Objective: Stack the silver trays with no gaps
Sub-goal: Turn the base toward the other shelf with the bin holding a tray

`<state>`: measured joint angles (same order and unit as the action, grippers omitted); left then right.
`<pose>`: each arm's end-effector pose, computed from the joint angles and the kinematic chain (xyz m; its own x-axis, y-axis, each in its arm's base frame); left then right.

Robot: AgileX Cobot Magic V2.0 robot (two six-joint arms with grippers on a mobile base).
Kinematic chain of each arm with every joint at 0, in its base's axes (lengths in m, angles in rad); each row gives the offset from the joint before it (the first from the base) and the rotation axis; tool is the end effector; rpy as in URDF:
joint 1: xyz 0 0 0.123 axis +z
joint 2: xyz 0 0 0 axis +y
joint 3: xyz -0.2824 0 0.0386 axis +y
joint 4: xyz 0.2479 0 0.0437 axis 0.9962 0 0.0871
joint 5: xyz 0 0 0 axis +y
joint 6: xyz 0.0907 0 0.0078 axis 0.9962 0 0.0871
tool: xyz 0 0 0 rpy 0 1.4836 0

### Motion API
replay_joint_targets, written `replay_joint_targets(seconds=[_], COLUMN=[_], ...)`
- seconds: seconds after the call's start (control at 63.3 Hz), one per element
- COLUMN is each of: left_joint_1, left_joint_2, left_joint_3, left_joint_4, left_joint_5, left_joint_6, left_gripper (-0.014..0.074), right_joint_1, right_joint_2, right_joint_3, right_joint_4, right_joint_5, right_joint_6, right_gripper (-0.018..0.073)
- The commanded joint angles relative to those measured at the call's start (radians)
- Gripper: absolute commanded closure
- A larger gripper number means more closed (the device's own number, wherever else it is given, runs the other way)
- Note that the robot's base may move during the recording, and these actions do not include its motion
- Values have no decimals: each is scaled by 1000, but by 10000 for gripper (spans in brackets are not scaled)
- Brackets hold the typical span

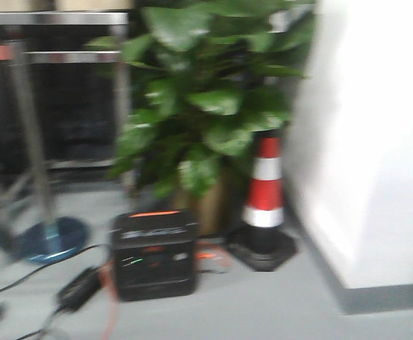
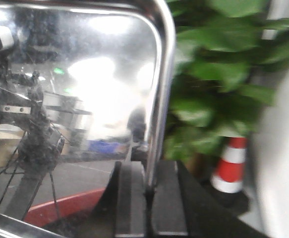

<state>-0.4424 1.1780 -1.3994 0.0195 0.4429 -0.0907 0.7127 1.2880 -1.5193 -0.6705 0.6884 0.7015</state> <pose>0.2263 -0.1063 0.4834 -0.1513 -0.0091 -0.9884 0.4107 0.9090 -0.0712 0.2282 0.1496 0.4832 -0.2351 -0.0194 -0.9718 -0.2793 0.9590 0.0485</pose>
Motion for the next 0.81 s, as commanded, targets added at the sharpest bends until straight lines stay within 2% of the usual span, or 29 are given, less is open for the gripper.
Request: replay_joint_targets(seconds=[0.0,0.79], left_joint_1=[-17,-17], left_joint_2=[-7,-7], left_joint_3=[-13,-13], left_joint_4=[-50,-50], left_joint_5=[-50,-50], left_joint_6=[1,1], left_gripper=[614,614], right_joint_1=[8,8], right_joint_2=[3,3], right_joint_3=[-7,-7], right_joint_4=[13,13], right_joint_5=[-106,-123], right_joint_6=[-14,-14], right_gripper=[628,628])
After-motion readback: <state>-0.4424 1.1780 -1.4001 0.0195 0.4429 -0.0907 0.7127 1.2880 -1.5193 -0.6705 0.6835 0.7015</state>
